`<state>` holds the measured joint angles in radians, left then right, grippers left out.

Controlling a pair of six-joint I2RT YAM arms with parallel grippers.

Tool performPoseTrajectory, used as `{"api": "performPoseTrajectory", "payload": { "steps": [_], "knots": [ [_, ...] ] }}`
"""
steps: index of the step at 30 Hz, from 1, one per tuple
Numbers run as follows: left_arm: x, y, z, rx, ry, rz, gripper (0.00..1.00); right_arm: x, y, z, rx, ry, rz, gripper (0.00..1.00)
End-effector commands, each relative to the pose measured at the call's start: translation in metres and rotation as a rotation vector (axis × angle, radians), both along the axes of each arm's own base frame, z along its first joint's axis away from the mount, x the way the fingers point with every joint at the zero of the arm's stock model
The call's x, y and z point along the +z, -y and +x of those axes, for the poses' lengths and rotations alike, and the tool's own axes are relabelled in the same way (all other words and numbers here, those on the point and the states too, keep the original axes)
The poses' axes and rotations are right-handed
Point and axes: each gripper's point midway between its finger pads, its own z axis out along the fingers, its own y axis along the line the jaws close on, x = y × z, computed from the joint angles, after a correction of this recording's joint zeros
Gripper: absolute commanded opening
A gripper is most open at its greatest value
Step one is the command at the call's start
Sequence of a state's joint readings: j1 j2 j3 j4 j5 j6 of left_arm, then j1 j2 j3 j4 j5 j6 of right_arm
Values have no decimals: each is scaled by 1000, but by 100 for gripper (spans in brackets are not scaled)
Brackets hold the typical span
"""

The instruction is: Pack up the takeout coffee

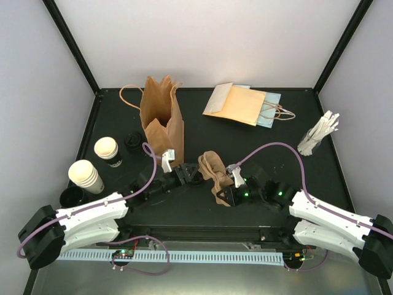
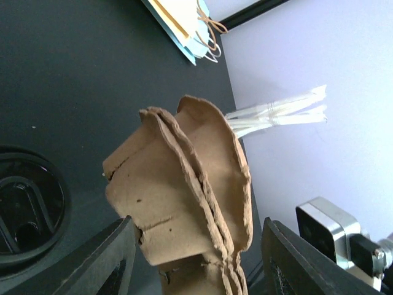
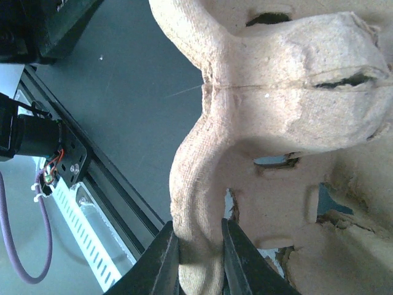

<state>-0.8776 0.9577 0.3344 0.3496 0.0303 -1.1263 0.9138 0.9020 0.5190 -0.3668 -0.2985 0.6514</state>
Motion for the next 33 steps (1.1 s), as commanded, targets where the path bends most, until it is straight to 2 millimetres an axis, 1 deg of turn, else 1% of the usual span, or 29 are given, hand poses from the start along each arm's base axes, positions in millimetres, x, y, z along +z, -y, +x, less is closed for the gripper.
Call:
{"api": "performPoseTrajectory", "payload": {
  "steps": [1,10,13,20,26,30,33],
  "knots": [
    [14,4,10,3,-4,1,58,3,1,-1,30,35,4,14],
    [8,8,16,-15,-49,-3,56,1,2,0,42,59,-8,14],
    [8,10,16,-33,-55,-7,54,1,2,-1,49,59,-12,14],
    [2,18,17,-74,-81,-7,52,0,1,-3,76,63,-12,14],
    [0,18,20,-74,-91,-9,49,-9,4,-6,98,57,-50,13],
    [-1,17,21,-73,-93,-7,42,-13,4,-8,116,53,-67,13],
    [-2,17,21,-77,-95,-2,33,-14,4,-8,125,57,-74,14]
  ]
}}
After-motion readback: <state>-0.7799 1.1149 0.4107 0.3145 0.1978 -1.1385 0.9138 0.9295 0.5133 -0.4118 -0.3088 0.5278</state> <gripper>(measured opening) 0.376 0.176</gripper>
